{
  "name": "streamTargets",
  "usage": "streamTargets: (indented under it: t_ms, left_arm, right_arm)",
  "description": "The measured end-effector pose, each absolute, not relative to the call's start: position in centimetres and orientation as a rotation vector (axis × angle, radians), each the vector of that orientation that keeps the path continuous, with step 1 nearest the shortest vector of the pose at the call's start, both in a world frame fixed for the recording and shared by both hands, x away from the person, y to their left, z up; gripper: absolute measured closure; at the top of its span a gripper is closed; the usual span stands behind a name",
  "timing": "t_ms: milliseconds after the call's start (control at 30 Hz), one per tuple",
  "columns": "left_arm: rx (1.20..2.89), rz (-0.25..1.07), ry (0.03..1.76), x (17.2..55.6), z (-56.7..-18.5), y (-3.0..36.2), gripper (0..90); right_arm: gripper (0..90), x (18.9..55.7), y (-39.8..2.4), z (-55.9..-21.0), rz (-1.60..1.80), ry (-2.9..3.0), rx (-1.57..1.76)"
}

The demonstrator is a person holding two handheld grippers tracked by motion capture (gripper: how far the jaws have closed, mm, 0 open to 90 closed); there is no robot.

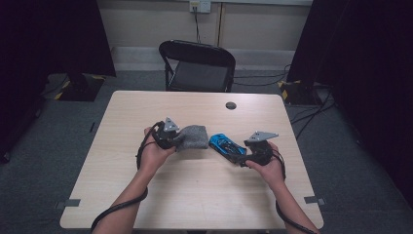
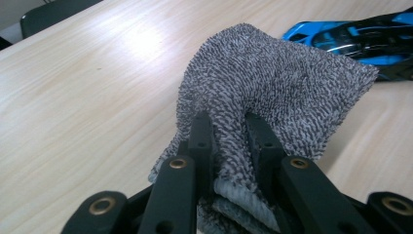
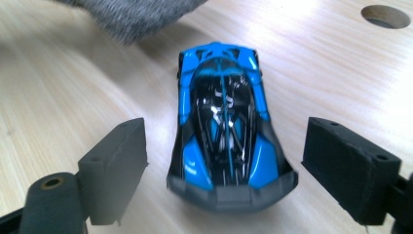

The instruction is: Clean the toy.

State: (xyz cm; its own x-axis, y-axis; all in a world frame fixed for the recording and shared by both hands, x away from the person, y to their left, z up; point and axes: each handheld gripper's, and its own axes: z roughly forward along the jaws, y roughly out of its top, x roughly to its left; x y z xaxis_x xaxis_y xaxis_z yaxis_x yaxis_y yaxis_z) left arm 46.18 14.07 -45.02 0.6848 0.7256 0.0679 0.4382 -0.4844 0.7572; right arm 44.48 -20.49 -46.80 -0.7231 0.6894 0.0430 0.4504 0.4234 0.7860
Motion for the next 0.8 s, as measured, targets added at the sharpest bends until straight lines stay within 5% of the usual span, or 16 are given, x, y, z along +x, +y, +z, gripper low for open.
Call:
streamTargets:
  t_ms: [267, 800]
  left_arm:
    - [2.156, 0.456, 0.847, 45.0, -45.5, 13.4, 75.8]
    - [2.162, 0.391, 0.741, 42.3, -45.4, 12.2, 75.7]
  right_arm:
    - [36.9, 46.6, -18.9, -46.5, 1.191, 2.411, 1.009]
    - [42.3, 48.1, -16.9, -48.2, 1.091, 2.467, 0.982]
